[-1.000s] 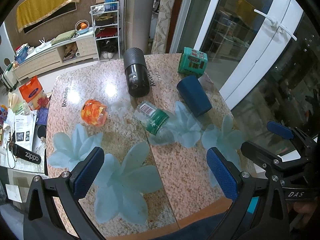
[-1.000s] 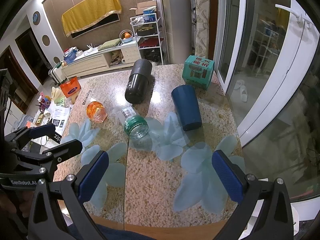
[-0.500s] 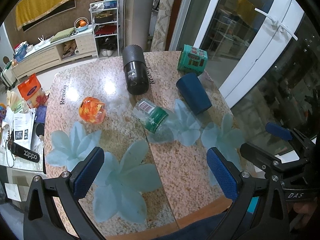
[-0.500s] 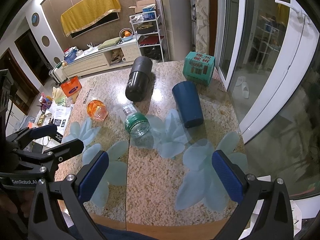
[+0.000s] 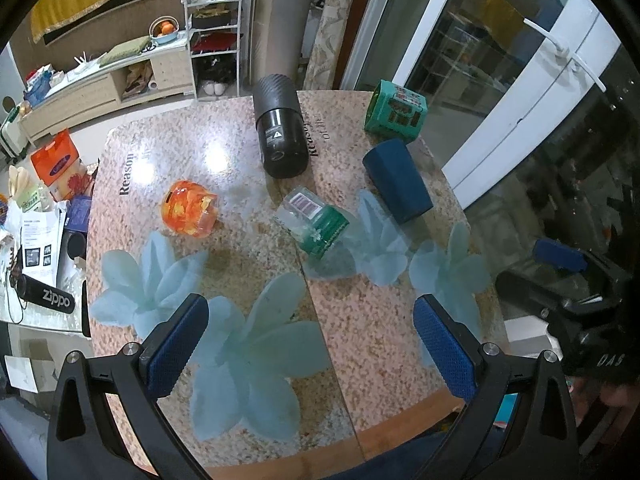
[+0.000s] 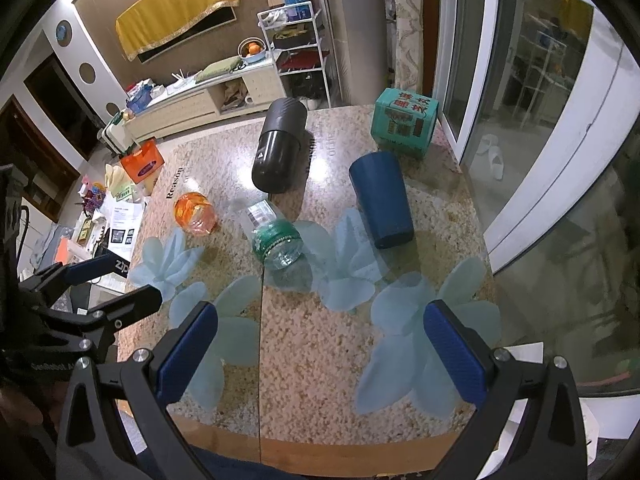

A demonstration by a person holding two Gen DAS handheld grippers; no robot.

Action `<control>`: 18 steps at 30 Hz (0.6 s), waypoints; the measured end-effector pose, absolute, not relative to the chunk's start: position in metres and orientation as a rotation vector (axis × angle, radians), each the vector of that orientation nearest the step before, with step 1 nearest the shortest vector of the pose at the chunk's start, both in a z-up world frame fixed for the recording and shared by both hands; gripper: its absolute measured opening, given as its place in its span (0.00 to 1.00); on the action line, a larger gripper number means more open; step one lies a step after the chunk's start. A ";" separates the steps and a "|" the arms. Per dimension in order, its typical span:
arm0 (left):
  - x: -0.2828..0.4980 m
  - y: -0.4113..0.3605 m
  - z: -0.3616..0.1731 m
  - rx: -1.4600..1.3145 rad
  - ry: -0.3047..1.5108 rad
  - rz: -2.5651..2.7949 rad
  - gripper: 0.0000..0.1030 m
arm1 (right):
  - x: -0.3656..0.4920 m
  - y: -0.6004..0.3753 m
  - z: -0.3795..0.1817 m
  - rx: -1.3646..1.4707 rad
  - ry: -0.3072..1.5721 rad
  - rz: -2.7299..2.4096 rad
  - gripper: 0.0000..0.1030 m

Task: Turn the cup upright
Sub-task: 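Move the right gripper onto the lying black tumbler and close around its body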

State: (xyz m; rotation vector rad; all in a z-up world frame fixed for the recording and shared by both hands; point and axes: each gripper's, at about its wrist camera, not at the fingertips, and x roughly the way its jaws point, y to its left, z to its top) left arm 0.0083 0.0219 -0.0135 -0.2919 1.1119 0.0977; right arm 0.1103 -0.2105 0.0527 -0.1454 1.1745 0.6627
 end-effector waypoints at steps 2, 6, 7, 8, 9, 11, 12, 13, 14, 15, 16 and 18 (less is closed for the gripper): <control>0.013 0.029 -0.016 -0.295 1.122 0.085 1.00 | 0.117 -0.204 0.054 -0.148 1.183 0.662 1.00; 0.022 0.042 -0.025 -0.295 1.143 0.062 1.00 | 0.130 -0.189 0.054 -0.153 1.202 0.673 1.00; 0.023 0.045 -0.027 -0.296 1.146 0.058 1.00 | 0.135 -0.186 0.053 -0.152 1.213 0.678 1.00; 0.024 0.049 -0.031 -0.300 1.149 0.053 1.00 | 0.138 -0.181 0.052 -0.154 1.218 0.681 1.00; 0.026 0.053 -0.034 -0.306 1.156 0.048 1.00 | 0.141 -0.177 0.051 -0.160 1.222 0.685 1.00; 0.029 0.061 -0.041 -0.325 1.165 0.037 1.00 | 0.151 -0.166 0.049 -0.171 1.234 0.689 1.00; 0.030 0.065 -0.045 -0.336 1.173 0.031 1.00 | 0.157 -0.159 0.048 -0.170 1.244 0.691 1.00; 0.031 0.068 -0.048 -0.343 1.179 0.028 1.00 | 0.162 -0.152 0.047 -0.169 1.252 0.692 1.00; 0.032 0.072 -0.051 -0.349 1.185 0.024 1.00 | 0.167 -0.147 0.045 -0.169 1.259 0.693 1.00; 0.033 0.074 -0.054 -0.354 1.191 0.019 1.00 | 0.172 -0.139 0.043 -0.173 1.269 0.689 1.00; 0.034 0.076 -0.057 -0.357 1.197 0.008 1.00 | 0.174 -0.133 0.041 -0.182 1.274 0.689 1.00; 0.035 0.080 -0.062 -0.353 1.211 -0.003 1.00 | 0.181 -0.117 0.034 -0.213 1.287 0.691 1.00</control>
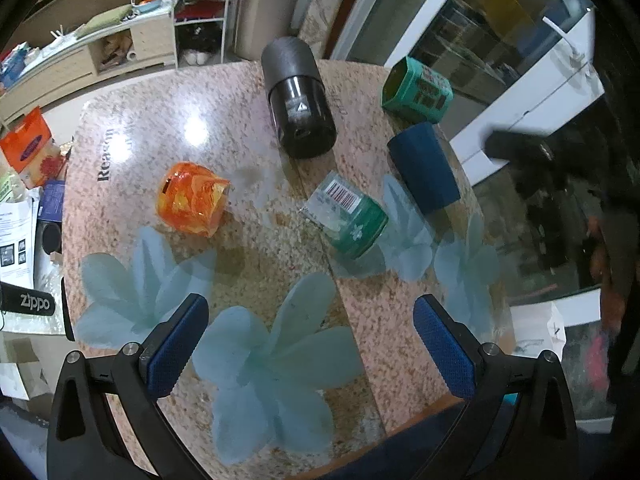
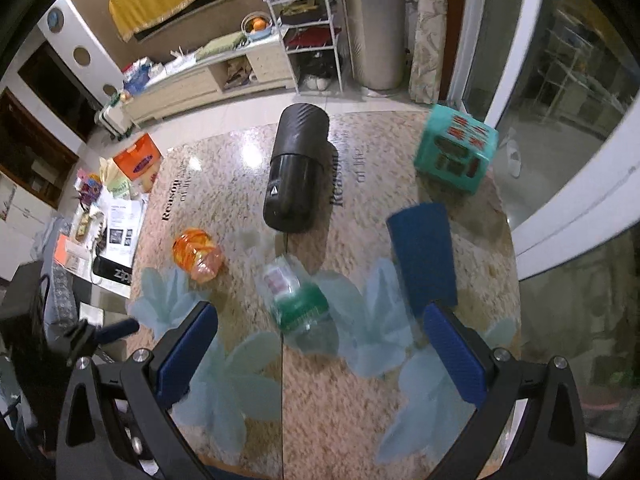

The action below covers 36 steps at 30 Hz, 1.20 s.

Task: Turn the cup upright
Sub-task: 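Move the right gripper onto the lying black tumbler and close around its body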

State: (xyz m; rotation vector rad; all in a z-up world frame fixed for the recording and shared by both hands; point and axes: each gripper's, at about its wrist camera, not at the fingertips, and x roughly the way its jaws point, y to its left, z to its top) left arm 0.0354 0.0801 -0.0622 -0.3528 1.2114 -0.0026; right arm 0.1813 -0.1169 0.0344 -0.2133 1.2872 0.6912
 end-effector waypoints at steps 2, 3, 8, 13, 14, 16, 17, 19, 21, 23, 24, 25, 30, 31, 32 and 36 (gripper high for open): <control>0.038 0.082 -0.068 -0.331 1.223 -0.005 1.00 | 0.192 -0.097 0.026 -0.238 1.304 0.701 1.00; 0.038 0.083 -0.072 -0.324 1.230 -0.006 1.00 | 0.196 -0.091 0.023 -0.243 1.313 0.704 1.00; 0.043 0.092 -0.085 -0.320 1.255 -0.011 1.00 | 0.215 -0.055 0.007 -0.270 1.352 0.725 1.00; 0.047 0.105 -0.097 -0.344 1.271 -0.018 1.00 | 0.233 -0.023 -0.017 -0.310 1.401 0.710 1.00; 0.048 0.108 -0.099 -0.347 1.273 -0.014 1.00 | 0.236 -0.019 -0.022 -0.317 1.409 0.708 1.00; 0.049 0.113 -0.102 -0.355 1.280 -0.013 1.00 | 0.244 -0.007 -0.033 -0.341 1.424 0.696 1.00; 0.050 0.115 -0.102 -0.356 1.281 -0.014 1.00 | 0.248 -0.004 -0.038 -0.348 1.427 0.690 1.00; 0.051 0.118 -0.102 -0.343 1.284 -0.016 1.00 | 0.257 0.005 -0.047 -0.355 1.437 0.679 1.00; 0.053 0.122 -0.102 -0.325 1.282 -0.012 1.00 | 0.266 0.011 -0.055 -0.354 1.445 0.665 1.00; 0.055 0.124 -0.102 -0.318 1.279 -0.011 1.00 | 0.276 0.017 -0.063 -0.351 1.456 0.651 1.00; 0.055 0.125 -0.102 -0.322 1.278 -0.014 1.00 | 0.281 0.018 -0.066 -0.349 1.459 0.645 1.00; 0.057 0.127 -0.103 -0.331 1.280 -0.017 1.00 | 0.286 0.020 -0.070 -0.345 1.465 0.640 1.00; 0.060 0.129 -0.110 -0.357 1.290 -0.050 1.00 | 0.304 0.030 -0.093 -0.365 1.496 0.613 1.00; 0.060 0.129 -0.110 -0.366 1.290 -0.061 1.00 | 0.307 0.031 -0.096 -0.364 1.503 0.609 1.00; 0.059 0.128 -0.111 -0.370 1.290 -0.067 1.00 | 0.310 0.032 -0.100 -0.357 1.512 0.616 1.00; 0.062 0.126 -0.117 -0.360 1.300 -0.082 1.00 | 0.318 0.036 -0.111 -0.339 1.550 0.624 1.00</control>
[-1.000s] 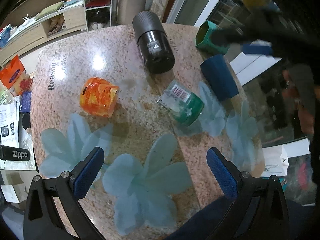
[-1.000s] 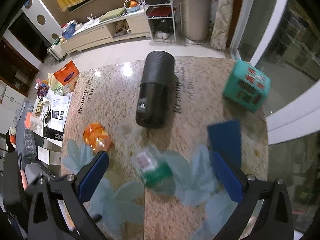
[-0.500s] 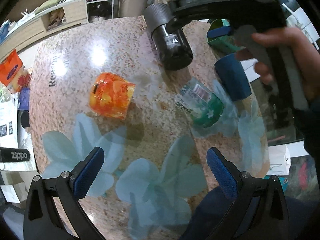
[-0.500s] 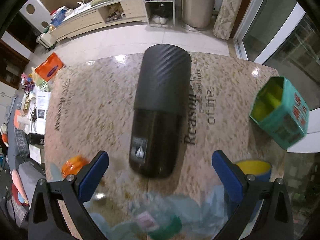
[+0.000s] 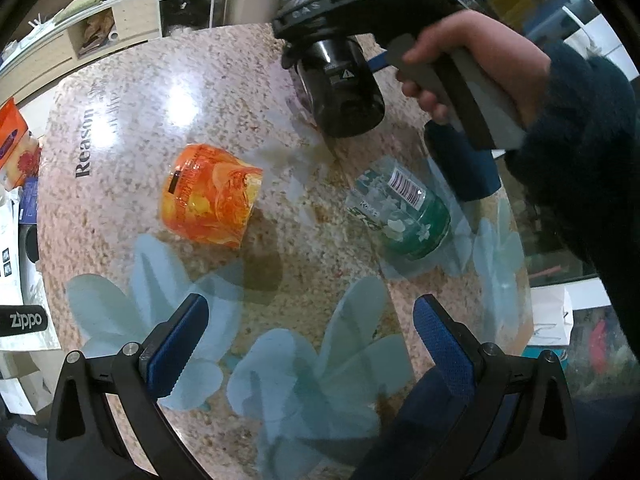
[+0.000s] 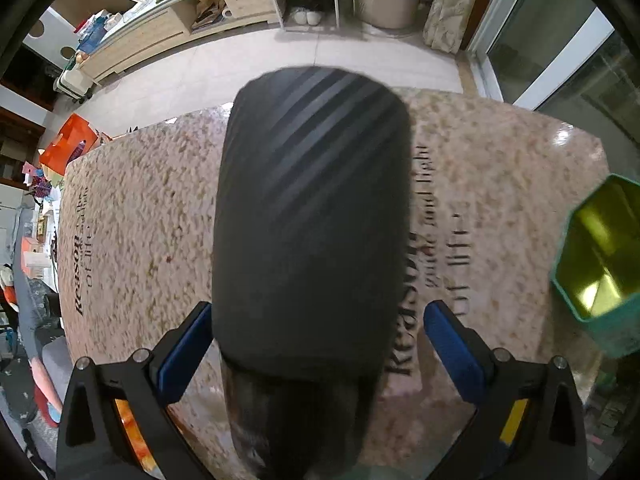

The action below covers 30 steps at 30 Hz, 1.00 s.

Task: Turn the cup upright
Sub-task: 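Move the right gripper onto the lying black tumbler and close around its body, then lift the black tumbler with the right gripper and carry it toward the left gripper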

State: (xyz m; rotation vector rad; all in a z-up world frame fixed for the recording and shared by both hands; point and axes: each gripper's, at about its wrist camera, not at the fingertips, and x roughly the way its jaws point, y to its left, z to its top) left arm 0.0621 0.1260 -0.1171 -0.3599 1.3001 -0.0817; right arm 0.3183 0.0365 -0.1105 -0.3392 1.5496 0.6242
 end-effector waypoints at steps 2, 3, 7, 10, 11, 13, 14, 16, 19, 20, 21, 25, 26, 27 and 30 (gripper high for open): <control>0.063 0.127 -0.120 -0.367 1.303 -0.086 1.00 | 0.321 0.039 -0.114 -0.343 1.561 0.628 1.00; 0.064 0.128 -0.121 -0.371 1.306 -0.086 1.00 | 0.325 0.041 -0.118 -0.347 1.567 0.628 1.00; 0.063 0.130 -0.124 -0.382 1.306 -0.087 1.00 | 0.325 0.047 -0.119 -0.418 1.555 0.599 0.93; 0.062 0.132 -0.126 -0.397 1.303 -0.086 1.00 | 0.328 0.046 -0.120 -0.449 1.549 0.591 0.90; 0.061 0.133 -0.127 -0.401 1.306 -0.083 1.00 | 0.328 0.045 -0.119 -0.474 1.543 0.588 0.87; 0.059 0.136 -0.128 -0.407 1.308 -0.081 1.00 | 0.329 0.046 -0.117 -0.494 1.533 0.612 0.80; 0.058 0.137 -0.128 -0.410 1.307 -0.080 1.00 | 0.330 0.045 -0.115 -0.494 1.527 0.624 0.74; 0.056 0.140 -0.129 -0.414 1.307 -0.074 1.00 | 0.332 0.040 -0.112 -0.493 1.505 0.651 0.74; 0.052 0.143 -0.126 -0.419 1.298 -0.070 1.00 | 0.334 0.029 -0.109 -0.475 1.480 0.667 0.73; 0.050 0.144 -0.126 -0.421 1.295 -0.068 1.00 | 0.334 0.025 -0.108 -0.464 1.477 0.673 0.73; 0.050 0.145 -0.126 -0.420 1.296 -0.060 1.00 | 0.335 0.019 -0.107 -0.447 1.474 0.688 0.73; 0.049 0.150 -0.125 -0.418 1.302 -0.044 1.00 | 0.326 0.002 -0.099 -0.429 1.457 0.688 0.73; 0.049 0.150 -0.125 -0.417 1.303 -0.041 1.00 | 0.321 -0.002 -0.095 -0.418 1.451 0.686 0.73; 0.048 0.151 -0.124 -0.412 1.307 -0.031 1.00 | 0.318 -0.007 -0.091 -0.407 1.447 0.684 0.73; 0.045 0.154 -0.119 -0.414 1.299 -0.015 1.00 | 0.313 -0.020 -0.077 -0.379 1.431 0.687 0.73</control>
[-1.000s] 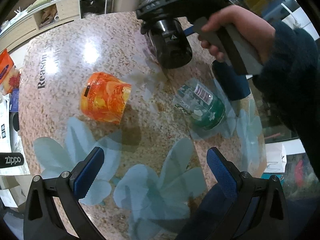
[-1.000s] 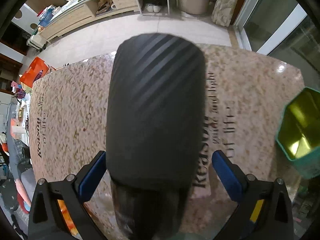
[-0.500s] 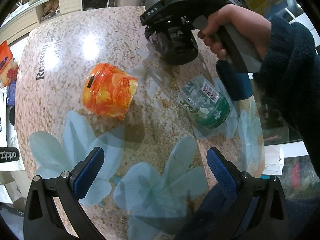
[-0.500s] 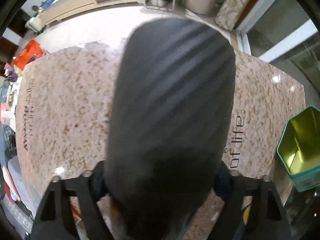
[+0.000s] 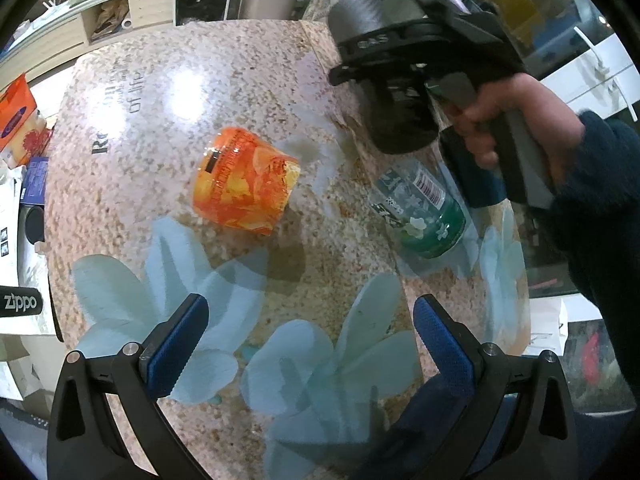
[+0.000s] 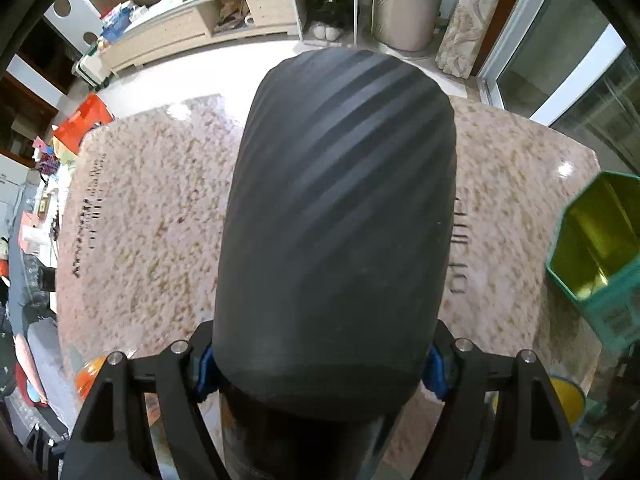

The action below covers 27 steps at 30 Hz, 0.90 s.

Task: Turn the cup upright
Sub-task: 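Lift the black tumbler with the right gripper and carry it toward the left gripper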

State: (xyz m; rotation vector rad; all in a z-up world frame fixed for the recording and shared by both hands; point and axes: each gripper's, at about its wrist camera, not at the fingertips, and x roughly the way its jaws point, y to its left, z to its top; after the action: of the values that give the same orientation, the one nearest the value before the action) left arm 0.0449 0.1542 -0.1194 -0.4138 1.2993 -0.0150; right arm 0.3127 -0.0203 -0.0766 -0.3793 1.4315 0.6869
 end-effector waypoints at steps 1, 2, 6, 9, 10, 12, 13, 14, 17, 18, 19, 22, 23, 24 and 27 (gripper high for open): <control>0.044 0.155 -0.117 -0.416 1.293 -0.011 1.00 | 0.311 -0.026 -0.068 -0.374 1.425 0.691 0.73; 0.042 0.157 -0.115 -0.416 1.289 -0.008 1.00 | 0.311 -0.032 -0.059 -0.368 1.418 0.698 0.73; 0.034 0.156 -0.100 -0.404 1.266 0.028 1.00 | 0.288 -0.054 -0.018 -0.345 1.374 0.741 0.73; 0.026 0.153 -0.090 -0.416 1.249 0.058 1.00 | 0.268 -0.070 0.005 -0.343 1.344 0.778 0.73; 0.023 0.150 -0.087 -0.418 1.245 0.065 1.00 | 0.261 -0.079 0.012 -0.338 1.329 0.790 0.73; 0.016 0.142 -0.082 -0.408 1.235 0.084 1.00 | 0.248 -0.098 0.026 -0.334 1.310 0.799 0.73; 0.011 0.139 -0.080 -0.401 1.231 0.098 1.00 | 0.243 -0.109 0.029 -0.330 1.309 0.807 0.73; 0.008 0.136 -0.081 -0.400 1.229 0.106 1.00 | 0.236 -0.120 0.036 -0.318 1.307 0.816 0.73; 0.002 0.127 -0.084 -0.411 1.250 0.145 1.00 | 0.218 -0.137 0.040 -0.299 1.312 0.830 0.73; -0.002 0.125 -0.084 -0.416 1.252 0.154 1.00 | 0.212 -0.144 0.040 -0.297 1.315 0.833 0.73; -0.006 0.124 -0.083 -0.420 1.250 0.161 1.00 | 0.210 -0.149 0.038 -0.297 1.319 0.836 0.73; -0.018 0.114 -0.078 -0.399 1.243 0.185 1.00 | 0.200 -0.156 0.034 -0.300 1.339 0.840 0.73; -0.021 0.111 -0.078 -0.394 1.243 0.191 1.00 | 0.195 -0.161 0.031 -0.301 1.347 0.840 0.73; -0.025 0.108 -0.077 -0.395 1.243 0.196 1.00 | 0.192 -0.158 0.030 -0.301 1.358 0.840 0.73; -0.036 0.098 -0.078 -0.410 1.250 0.201 1.00 | 0.178 -0.166 0.021 -0.295 1.398 0.848 0.73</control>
State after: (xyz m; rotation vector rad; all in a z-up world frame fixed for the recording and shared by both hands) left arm -0.0359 0.0979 -0.0780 -0.4099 1.2501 0.2008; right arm 0.1782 -0.1663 0.0212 -0.2954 1.3979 0.8481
